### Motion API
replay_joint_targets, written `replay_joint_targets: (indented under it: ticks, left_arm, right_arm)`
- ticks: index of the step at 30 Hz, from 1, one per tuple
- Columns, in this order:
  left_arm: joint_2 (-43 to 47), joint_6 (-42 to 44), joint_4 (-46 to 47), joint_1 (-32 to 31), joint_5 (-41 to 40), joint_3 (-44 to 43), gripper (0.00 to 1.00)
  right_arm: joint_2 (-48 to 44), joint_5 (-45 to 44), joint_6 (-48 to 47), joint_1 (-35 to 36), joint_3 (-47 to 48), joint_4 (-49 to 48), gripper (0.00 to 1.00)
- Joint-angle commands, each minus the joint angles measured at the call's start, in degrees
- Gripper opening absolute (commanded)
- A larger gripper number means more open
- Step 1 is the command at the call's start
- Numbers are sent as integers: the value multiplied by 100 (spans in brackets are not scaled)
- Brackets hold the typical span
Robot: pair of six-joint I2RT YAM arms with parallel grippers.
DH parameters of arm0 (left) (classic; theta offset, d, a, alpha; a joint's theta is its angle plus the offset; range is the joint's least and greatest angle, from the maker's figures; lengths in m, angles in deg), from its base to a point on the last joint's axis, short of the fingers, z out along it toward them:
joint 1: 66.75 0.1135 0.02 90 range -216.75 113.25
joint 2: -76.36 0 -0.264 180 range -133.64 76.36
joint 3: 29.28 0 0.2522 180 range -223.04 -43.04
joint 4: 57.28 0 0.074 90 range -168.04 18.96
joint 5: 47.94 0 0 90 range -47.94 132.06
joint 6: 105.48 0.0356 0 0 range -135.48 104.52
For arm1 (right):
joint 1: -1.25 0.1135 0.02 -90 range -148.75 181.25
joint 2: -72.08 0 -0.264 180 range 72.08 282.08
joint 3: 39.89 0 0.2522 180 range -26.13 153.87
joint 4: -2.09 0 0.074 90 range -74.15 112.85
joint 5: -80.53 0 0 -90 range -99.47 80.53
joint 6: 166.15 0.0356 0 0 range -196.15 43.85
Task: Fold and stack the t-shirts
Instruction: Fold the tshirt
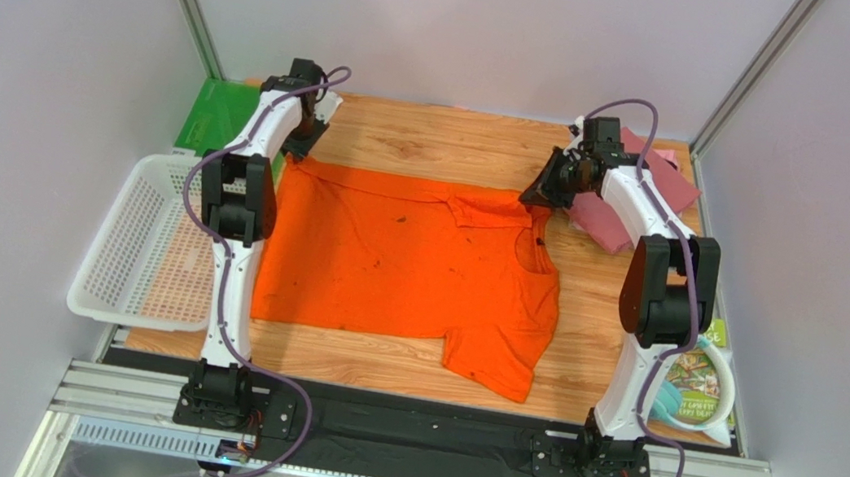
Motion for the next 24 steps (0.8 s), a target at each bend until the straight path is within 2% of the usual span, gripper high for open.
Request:
replay_joint_targets:
  ticks: [1,3,5,11,14,19,21,24]
  left_arm:
    - [-32,-41,47,-2,22,-188,46]
    - [-58,-23,55,-2,48,-206,50]
    - [-84,-14,47,-2,75,-223,50]
    - [-172,-32,-6,-2,198,-302,32]
    - [-173,-23,-6,-2,224,-311,19]
    - [-173,-23,-24,-2,251,-329,11]
    - [-164,-14,-41,7,233,-302,0]
    - [-59,-6,-59,24,233,-276,0]
  right_arm:
    - [-321,133,59,-6,59,-192,0]
    - [-329,124,50,-6,59,-183,0]
    - [-338,124,50,-6,51,-183,0]
    - [-373,133,59,-6,42,-183,0]
    - [-400,142,58,-6,51,-183,0]
    - [-444,142,67,-6,33,-183,0]
    - [-461,151,67,-15,33,-175,0]
    - [-514,151,59,-6,77,-166,0]
